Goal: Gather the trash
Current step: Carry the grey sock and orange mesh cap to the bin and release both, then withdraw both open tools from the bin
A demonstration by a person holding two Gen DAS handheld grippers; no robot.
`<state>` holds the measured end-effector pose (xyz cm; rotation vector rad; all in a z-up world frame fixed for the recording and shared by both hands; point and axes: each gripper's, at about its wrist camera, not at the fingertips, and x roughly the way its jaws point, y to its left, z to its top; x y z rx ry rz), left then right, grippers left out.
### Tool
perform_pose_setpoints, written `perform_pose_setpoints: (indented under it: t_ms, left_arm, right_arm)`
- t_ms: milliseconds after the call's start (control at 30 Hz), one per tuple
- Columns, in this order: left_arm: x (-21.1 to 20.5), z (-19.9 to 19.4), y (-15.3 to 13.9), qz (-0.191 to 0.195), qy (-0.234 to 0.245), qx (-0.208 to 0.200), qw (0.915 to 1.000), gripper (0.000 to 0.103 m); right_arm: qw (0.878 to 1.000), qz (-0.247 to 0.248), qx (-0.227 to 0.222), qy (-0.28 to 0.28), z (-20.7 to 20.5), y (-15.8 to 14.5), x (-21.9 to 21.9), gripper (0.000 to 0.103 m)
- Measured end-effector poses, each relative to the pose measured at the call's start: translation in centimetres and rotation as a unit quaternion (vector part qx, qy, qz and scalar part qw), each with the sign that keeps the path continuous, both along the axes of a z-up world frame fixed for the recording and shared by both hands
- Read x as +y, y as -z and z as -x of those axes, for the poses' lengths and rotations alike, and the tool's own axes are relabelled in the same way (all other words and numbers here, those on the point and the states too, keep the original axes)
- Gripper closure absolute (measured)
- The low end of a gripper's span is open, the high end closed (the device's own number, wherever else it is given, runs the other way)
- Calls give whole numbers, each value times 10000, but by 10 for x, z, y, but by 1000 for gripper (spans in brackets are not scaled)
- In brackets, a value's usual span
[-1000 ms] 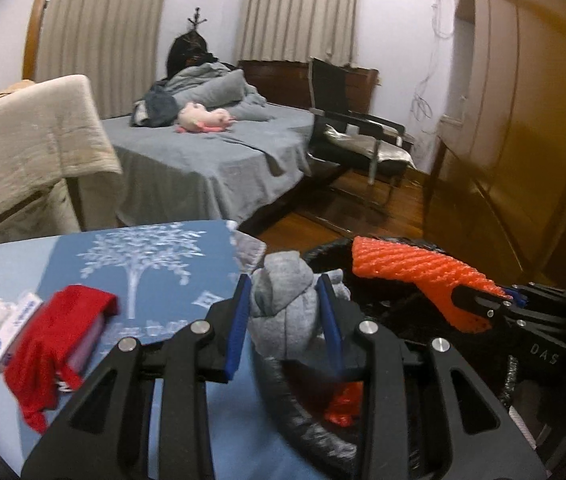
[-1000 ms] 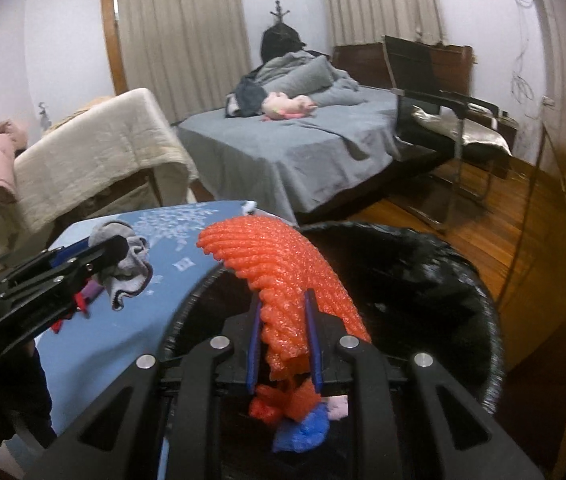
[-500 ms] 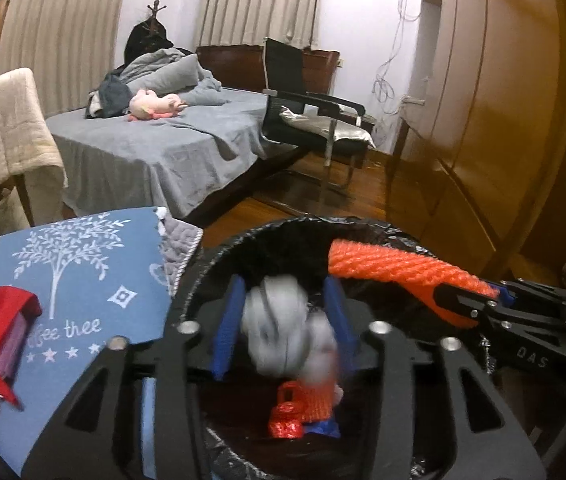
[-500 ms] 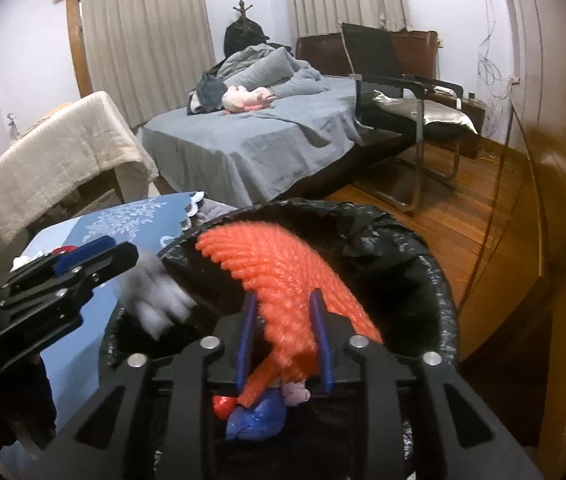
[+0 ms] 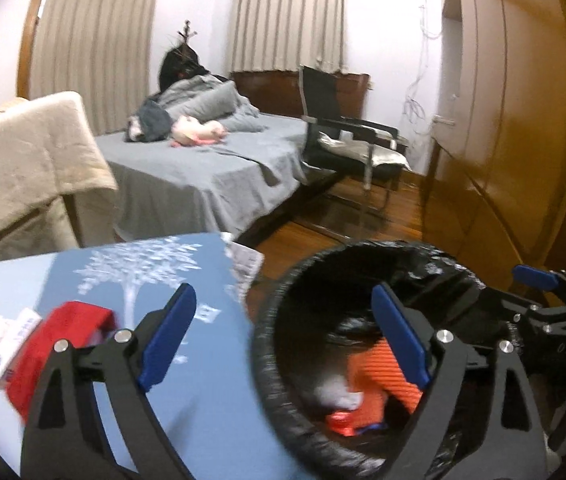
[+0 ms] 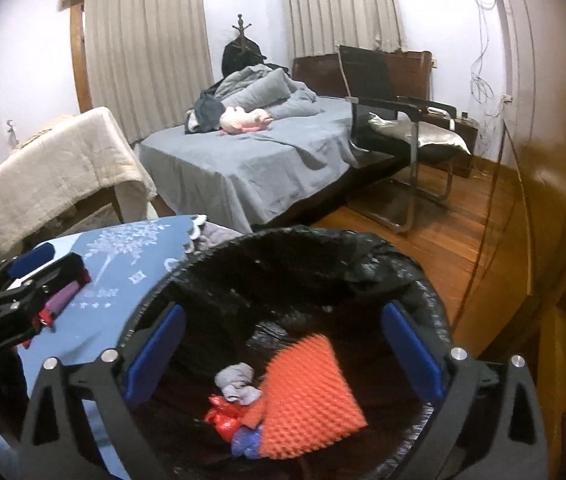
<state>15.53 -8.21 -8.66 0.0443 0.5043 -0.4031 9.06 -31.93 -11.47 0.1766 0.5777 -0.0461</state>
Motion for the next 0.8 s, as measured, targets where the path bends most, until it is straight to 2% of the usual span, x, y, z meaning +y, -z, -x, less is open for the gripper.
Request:
perform_pose_setpoints:
  t_ms: [200,367,667,800]
  left_arm:
    - [46,6,-11,-73,-517,-136,9985,13]
    - [86,10,-10,-157,-985,-157,9949,13]
    - [163,9,0,-263,-1813,-18,9831,13]
    - [192,2,8,-318,-2074,71,9777,20]
  right_arm:
    - [9995,-82,-74,-298,-11,-6,31,6]
    - [9974,-65,-110,-710,-25,-9,73,6]
    - [9909,-55,-156,-1338,-52,-8,141,6]
    - [9880,-72,-125,-1540,-66,-5,166,6]
